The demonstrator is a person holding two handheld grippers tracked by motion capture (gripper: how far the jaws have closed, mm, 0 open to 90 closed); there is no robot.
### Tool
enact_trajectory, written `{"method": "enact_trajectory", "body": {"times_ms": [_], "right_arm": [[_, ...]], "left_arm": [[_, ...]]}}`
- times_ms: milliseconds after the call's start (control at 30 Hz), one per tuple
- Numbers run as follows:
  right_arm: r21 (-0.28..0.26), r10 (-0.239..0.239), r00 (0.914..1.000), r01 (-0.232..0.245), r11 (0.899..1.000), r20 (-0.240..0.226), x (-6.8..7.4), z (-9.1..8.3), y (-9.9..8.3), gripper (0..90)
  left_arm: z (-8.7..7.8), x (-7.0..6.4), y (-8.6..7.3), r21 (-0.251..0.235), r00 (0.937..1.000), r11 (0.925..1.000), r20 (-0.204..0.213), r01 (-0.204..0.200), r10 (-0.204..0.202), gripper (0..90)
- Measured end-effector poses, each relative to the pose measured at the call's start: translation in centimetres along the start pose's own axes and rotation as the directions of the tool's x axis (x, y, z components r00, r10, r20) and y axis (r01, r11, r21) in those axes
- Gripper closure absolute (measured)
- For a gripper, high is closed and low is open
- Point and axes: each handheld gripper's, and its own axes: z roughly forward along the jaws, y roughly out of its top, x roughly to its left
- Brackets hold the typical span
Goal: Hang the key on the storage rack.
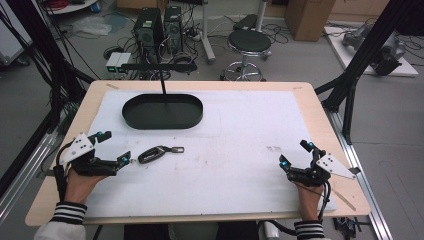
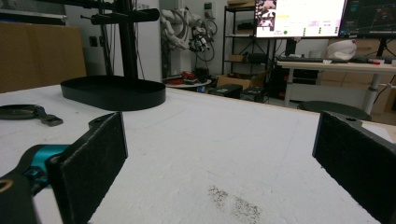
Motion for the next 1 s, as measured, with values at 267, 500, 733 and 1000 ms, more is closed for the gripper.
{"method": "enact_trajectory", "body": {"times_ms": [267, 500, 733, 1000], "right_arm": [[0.000, 0.005, 1.0000, -0.005, 1.000, 0.000, 0.0, 0.0, 0.0, 2.2], [0.000, 0.006, 1.0000, -0.006, 1.000, -0.001, 0.0, 0.0, 0.0, 2.2], [-0.001, 0.005, 1.0000, -0.005, 1.000, 0.000, 0.0, 0.0, 0.0, 2.1], [0.000, 0.014, 0.9999, -0.014, 1.000, 0.001, 0.0, 0.0, 0.0, 2.2]], "left_arm": [[2.4, 0.6, 2.5, 0.147, 0.9934, 0.9886, 0.113, -0.035, 0.018, 1.7], [4.8, 0.8, 4.7, 0.315, 0.9867, 0.9449, 0.157, -0.091, 0.043, 1.7], [7.3, 0.6, 5.3, 0.444, 0.9783, 0.8831, 0.195, -0.152, 0.071, 1.7], [9.5, 0.1, 5.7, 0.562, 0.9627, 0.7968, 0.255, -0.223, 0.090, 1.7]]}}
